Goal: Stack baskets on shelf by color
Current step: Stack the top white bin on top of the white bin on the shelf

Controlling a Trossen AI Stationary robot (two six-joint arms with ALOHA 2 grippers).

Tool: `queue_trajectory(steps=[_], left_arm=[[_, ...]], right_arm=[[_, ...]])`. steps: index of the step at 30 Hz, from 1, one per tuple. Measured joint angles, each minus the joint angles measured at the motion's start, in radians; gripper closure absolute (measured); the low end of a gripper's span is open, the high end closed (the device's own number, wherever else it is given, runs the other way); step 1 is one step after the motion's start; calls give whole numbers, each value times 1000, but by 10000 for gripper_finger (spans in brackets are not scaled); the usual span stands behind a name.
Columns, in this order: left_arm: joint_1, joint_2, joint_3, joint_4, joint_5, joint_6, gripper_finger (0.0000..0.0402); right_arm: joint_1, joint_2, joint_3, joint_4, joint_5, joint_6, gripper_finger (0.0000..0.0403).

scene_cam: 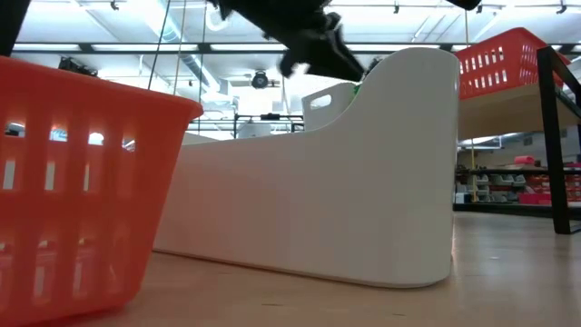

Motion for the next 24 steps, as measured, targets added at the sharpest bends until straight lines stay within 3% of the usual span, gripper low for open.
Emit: queue_trajectory(steps=[5,9,12,17,24], left_arm=[[-12,-72,0,-214,-14,-130,276],[-24,-126,1,-387,-95,-202,276],[-13,-177,1,-509,-83,-264,276],[47,-280,0,-665,28,-414,276],[158,-416,1,-915,-39,-581,276]], right_arm=[[29,0,0,2,49,-4,360],[44,0,0,50,96,-55,362],[45,0,0,118,135,-84,361],[42,0,-28,294,246,-126,361],[31,9,-148,484,313,-228,340]])
